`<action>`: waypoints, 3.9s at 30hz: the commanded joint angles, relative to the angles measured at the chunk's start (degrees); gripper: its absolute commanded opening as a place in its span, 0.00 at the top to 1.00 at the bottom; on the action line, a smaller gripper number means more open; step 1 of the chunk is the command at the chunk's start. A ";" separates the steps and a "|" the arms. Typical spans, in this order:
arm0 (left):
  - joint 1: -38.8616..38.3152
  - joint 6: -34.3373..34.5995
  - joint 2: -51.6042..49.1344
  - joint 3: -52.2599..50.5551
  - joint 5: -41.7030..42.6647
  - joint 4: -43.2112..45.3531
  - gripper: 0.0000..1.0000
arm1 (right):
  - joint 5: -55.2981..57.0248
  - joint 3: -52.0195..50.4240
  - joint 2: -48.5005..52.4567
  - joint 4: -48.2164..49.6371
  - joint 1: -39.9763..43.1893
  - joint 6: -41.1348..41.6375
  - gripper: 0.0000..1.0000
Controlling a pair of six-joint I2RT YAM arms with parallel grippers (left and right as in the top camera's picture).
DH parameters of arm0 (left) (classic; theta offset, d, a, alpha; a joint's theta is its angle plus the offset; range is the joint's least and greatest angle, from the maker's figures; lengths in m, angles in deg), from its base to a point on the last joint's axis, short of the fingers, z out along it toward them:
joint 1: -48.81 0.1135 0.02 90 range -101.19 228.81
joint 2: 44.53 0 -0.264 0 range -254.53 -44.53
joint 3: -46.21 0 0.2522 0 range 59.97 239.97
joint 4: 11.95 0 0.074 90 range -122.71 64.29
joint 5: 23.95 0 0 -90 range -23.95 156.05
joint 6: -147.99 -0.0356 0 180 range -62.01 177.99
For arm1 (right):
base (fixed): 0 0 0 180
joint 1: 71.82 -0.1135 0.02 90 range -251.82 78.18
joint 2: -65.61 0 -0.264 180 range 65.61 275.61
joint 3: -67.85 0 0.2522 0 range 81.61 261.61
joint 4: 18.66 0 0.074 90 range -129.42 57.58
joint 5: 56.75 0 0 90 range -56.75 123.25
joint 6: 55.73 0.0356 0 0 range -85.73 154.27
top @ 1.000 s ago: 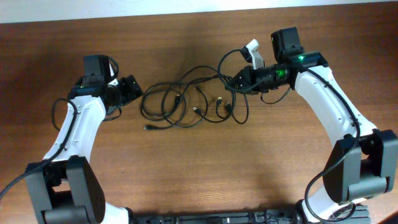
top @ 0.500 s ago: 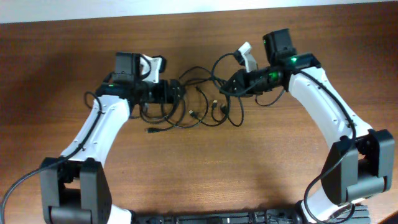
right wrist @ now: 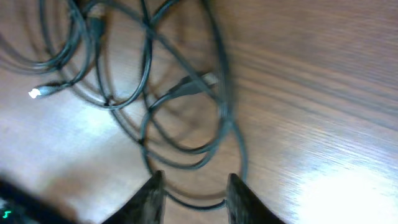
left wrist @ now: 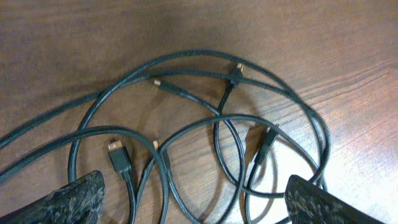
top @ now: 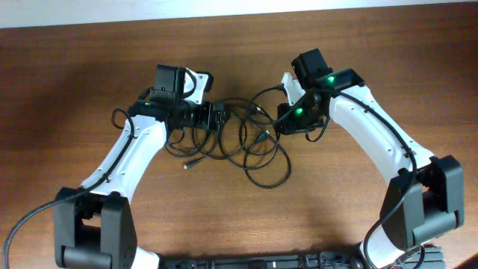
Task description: Untangle cables
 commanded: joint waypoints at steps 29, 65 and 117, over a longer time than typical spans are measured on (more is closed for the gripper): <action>3.08 9.57 -0.55 0.24 -13.68 -7.26 0.02 | 6.84 0.09 14.38 21.05 -8.94 -3.13 0.43; 13.51 9.57 -0.52 0.24 -13.70 -9.62 0.01 | -16.79 43.69 1.33 4.37 -4.39 -3.08 0.96; 13.51 9.60 -0.52 0.24 -13.68 -9.79 0.01 | 45.38 43.69 -0.76 -7.23 38.93 4.61 0.96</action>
